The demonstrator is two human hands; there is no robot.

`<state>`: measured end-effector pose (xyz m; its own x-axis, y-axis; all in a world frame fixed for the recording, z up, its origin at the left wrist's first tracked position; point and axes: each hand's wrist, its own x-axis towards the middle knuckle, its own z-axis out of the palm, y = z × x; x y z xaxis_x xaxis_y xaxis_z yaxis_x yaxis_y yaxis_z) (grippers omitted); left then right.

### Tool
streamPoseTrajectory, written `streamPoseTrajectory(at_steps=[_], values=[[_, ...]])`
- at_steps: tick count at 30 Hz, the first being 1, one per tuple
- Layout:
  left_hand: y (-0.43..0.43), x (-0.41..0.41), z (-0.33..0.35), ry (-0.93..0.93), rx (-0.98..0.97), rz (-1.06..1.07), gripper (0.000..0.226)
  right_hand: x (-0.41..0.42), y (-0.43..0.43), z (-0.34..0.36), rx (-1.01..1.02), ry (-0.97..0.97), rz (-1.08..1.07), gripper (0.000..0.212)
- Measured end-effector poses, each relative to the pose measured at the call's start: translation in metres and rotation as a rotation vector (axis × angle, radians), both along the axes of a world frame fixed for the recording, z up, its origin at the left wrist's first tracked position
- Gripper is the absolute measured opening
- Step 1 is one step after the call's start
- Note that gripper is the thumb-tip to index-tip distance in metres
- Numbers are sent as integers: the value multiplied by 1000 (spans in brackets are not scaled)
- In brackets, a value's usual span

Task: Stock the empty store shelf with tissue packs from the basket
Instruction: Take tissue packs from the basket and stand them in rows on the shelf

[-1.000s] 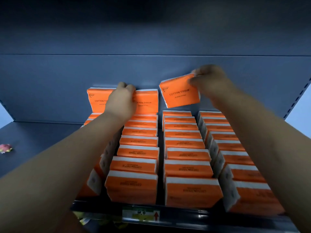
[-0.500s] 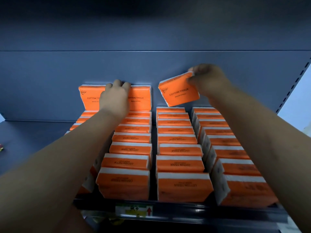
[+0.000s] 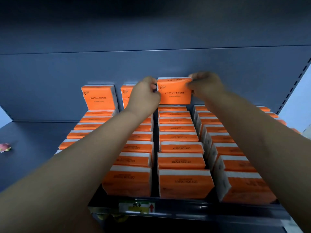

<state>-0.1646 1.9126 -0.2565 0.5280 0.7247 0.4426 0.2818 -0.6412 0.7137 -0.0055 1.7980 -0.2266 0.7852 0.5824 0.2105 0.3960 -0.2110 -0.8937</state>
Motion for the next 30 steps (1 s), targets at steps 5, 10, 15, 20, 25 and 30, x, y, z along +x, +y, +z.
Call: streamPoseTrajectory(at_steps=[5, 10, 15, 20, 25, 30], values=[[-5, 5, -8, -30, -254, -45, 41, -4, -1, -9, -50, -54, -35, 18], [-9, 2, -4, -11, -298, -39, 43, -3, 1, -20, -73, -7, -13, 13], [-14, -1, -3, 9, -277, -68, 22, -2, 3, -24, -103, -57, 1, 10], [-19, -3, -1, 2, -302, -109, 28, -7, 0, -22, -126, -111, 1, 7], [-18, -9, -4, 99, -159, -113, 35, -12, -2, -23, -188, -177, 19, 23], [-24, -16, -8, 222, 209, -68, 29, -28, -6, -24, -236, -251, -58, 26]])
